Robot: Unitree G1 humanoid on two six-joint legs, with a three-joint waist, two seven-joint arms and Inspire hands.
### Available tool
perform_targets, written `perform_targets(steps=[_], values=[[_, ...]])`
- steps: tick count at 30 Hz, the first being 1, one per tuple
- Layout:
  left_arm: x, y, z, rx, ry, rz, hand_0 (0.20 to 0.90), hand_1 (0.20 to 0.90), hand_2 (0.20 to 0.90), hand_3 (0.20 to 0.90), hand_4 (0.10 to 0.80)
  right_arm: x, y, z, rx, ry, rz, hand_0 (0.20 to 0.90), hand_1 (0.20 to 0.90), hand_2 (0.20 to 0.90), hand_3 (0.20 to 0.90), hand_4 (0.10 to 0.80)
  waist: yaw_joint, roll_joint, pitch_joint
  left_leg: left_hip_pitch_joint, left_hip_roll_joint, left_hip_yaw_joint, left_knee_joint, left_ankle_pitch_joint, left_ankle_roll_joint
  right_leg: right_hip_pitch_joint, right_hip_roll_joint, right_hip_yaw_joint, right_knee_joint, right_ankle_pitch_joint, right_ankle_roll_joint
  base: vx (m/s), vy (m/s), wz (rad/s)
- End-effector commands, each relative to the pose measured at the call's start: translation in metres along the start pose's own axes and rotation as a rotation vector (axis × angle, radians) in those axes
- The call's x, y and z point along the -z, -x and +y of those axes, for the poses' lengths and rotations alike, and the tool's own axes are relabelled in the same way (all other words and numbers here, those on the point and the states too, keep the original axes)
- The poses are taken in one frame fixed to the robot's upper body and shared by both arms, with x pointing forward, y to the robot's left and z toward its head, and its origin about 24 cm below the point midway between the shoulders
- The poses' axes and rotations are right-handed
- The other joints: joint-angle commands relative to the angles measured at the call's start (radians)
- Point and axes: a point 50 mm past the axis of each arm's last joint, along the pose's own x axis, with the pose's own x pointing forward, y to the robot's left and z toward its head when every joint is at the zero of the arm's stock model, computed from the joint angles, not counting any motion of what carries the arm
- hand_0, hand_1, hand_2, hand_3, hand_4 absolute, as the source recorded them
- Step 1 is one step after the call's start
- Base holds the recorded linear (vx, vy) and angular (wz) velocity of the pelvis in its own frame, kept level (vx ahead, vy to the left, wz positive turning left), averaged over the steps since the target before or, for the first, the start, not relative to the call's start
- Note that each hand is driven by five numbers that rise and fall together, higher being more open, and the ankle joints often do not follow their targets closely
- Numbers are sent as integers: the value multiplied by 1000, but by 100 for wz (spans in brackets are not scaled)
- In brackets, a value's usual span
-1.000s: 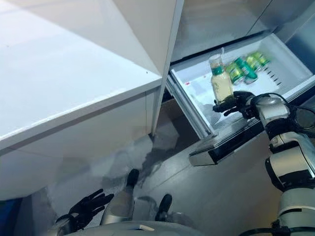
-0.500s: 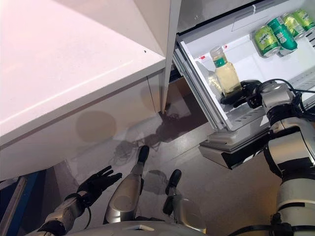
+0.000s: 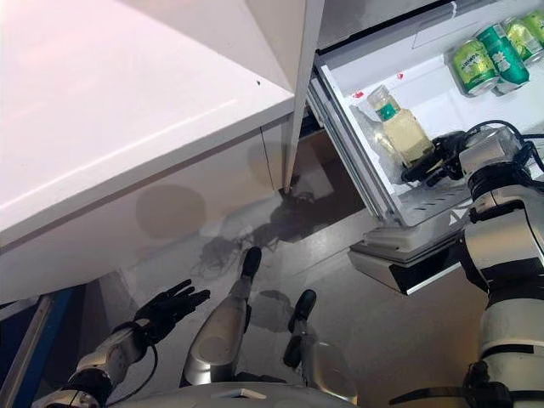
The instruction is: Put drinks into fridge and close the fridge
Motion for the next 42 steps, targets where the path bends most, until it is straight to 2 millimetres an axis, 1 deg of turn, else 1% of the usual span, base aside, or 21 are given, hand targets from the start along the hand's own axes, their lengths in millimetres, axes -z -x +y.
perform_targets(steps=[1, 3, 6, 9, 15, 16, 17, 18, 26, 33, 36, 42], values=[[7, 11, 25, -72, -29, 41, 900, 900, 900, 900, 800, -19, 45, -59, 183, 109, 2, 300, 300, 300, 200, 100, 0, -12, -75, -8, -64, 4, 16, -121, 34, -141, -19, 19, 48, 81, 35, 0, 0, 0], [5, 10, 25, -72, -28, 40, 900, 900, 900, 900, 800, -20, 46, -59, 188, 147, 22, 300, 300, 300, 200, 100, -1, -12, -75, -8, -64, 5, 16, -121, 36, -142, -19, 19, 50, 81, 35, 0, 0, 0], [3, 9, 25, -68, -25, 37, 900, 900, 900, 900, 800, -22, 45, -58, 183, 147, 25, 300, 300, 300, 200, 100, -2, -11, -74, -8, -65, 4, 17, -121, 37, -143, -19, 20, 52, 80, 35, -4, 9, 2], [0, 7, 24, -66, -29, 36, 900, 900, 900, 900, 800, -20, 40, -53, 178, 148, 36, 300, 300, 300, 200, 100, -1, -13, -72, -7, -64, 7, 19, -123, 38, -139, -21, 17, 52, 78, 35, 5, 2, 4], [2, 7, 28, -76, -41, 44, 900, 900, 900, 900, 800, -17, 36, -49, 174, 137, 43, 300, 300, 300, 200, 100, 4, -19, -75, -2, -63, 7, 22, -127, 38, -131, -22, 16, 53, 75, 37, 29, -12, 2], [2, 7, 29, -78, -45, 45, 900, 900, 900, 900, 800, -16, 35, -49, 177, 124, 42, 608, 608, 608, 560, 460, 7, -20, -75, 1, -63, 6, 22, -128, 39, -127, -23, 14, 53, 75, 38, 0, 0, 0], [2, 7, 29, -78, -48, 46, 900, 900, 900, 900, 800, -16, 35, -48, 180, 123, 44, 761, 761, 761, 738, 638, 9, -20, -75, 1, -63, 5, 23, -128, 39, -125, -23, 13, 52, 75, 37, 32, -29, 4], [2, 7, 29, -79, -53, 47, 900, 900, 900, 900, 800, -15, 34, -47, 180, 115, 45, 900, 900, 900, 900, 800, 11, -21, -75, 2, -63, 4, 23, -129, 39, -124, -23, 12, 52, 74, 38, 31, -24, 5], [0, 5, 28, -84, -70, 53, 900, 900, 900, 900, 800, -17, 31, -45, 201, 75, 30, 900, 900, 900, 900, 800, 20, -20, -79, 10, -65, -4, 25, -134, 41, -114, -25, 6, 55, 71, 38, 22, -13, 5], [-1, 5, 29, -89, -82, 57, 900, 900, 900, 900, 800, -16, 28, -43, 230, -3, -9, 900, 900, 900, 900, 800, 20, -23, -85, 19, -64, -7, 27, -138, 43, -106, -25, 9, 56, 71, 40, 6, -6, 3], [1, 5, 29, -93, -87, 62, 900, 900, 900, 900, 800, -16, 28, -43, 245, -44, -45, 900, 900, 900, 900, 800, 15, -21, -91, 28, -64, -5, 25, -140, 44, -100, -24, 12, 54, 71, 40, 0, 0, 0], [8, 8, 36, -114, -106, 89, 900, 900, 900, 900, 800, -23, 32, -50, 286, -121, -192, 900, 900, 900, 900, 800, -10, -27, -126, 58, -60, 10, 19, -149, 45, -79, -23, 23, 49, 68, 43, 14, 15, -3]])
